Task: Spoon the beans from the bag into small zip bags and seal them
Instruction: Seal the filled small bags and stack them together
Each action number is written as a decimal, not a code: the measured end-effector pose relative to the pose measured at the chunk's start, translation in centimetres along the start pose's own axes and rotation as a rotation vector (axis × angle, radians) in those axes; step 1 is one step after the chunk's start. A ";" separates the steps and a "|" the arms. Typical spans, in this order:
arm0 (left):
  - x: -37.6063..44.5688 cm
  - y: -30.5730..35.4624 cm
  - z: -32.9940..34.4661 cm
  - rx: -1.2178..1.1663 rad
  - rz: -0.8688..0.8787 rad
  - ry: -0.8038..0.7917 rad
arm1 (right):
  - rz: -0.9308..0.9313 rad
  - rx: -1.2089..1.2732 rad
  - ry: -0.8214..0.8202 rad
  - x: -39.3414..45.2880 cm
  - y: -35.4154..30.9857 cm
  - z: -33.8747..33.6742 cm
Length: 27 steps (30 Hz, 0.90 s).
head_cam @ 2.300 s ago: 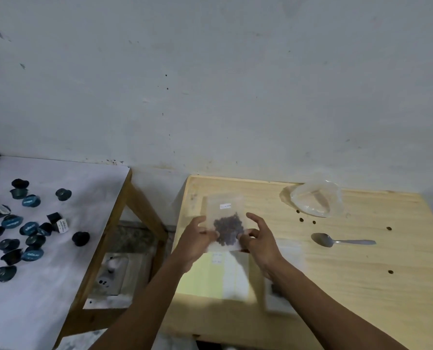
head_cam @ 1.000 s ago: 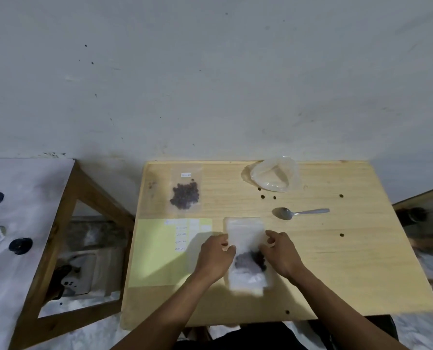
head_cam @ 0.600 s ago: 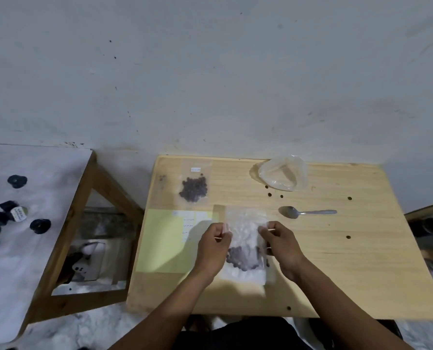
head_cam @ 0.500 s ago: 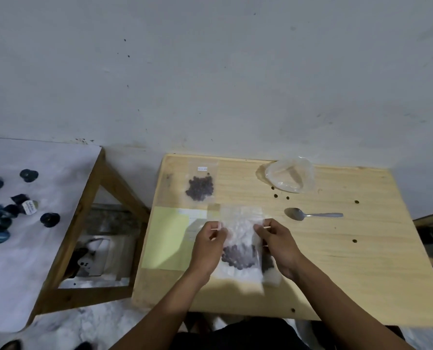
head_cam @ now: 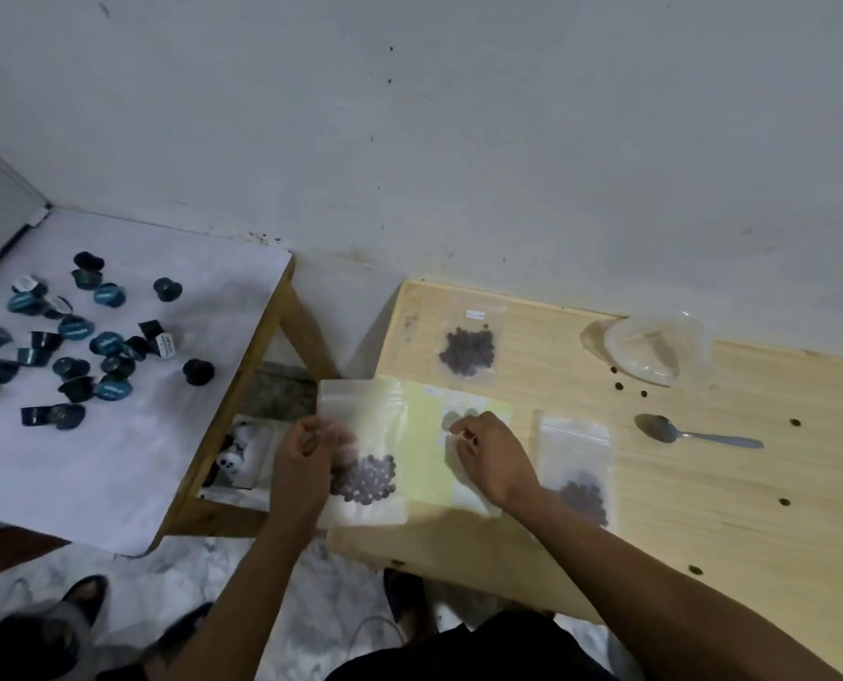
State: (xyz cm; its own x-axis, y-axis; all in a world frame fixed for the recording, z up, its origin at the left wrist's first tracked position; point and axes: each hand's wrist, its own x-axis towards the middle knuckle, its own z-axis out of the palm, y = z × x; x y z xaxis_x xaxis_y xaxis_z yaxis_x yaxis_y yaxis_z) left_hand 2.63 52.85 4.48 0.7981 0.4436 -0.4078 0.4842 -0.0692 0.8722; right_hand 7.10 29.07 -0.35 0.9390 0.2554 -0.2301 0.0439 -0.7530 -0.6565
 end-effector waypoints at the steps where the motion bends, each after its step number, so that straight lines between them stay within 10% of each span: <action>1: 0.3 -0.2 -0.8 0.010 0.005 0.005 | -0.038 -0.065 0.001 0.2 -0.3 0.4; 17: -0.1 -0.3 -1.9 0.126 0.086 -0.035 | -0.234 -0.607 -0.027 2.4 -1.4 1.7; 27: -0.6 0.9 -0.1 0.141 0.046 -0.121 | -0.143 -0.216 0.036 -0.1 0.0 -1.0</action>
State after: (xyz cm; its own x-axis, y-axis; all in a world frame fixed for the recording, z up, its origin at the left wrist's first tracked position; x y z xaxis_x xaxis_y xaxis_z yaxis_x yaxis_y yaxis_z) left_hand 2.54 52.60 5.51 0.8535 0.3272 -0.4055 0.4851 -0.2147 0.8477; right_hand 7.39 28.46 0.42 0.9293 0.3499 -0.1180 0.2454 -0.8240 -0.5106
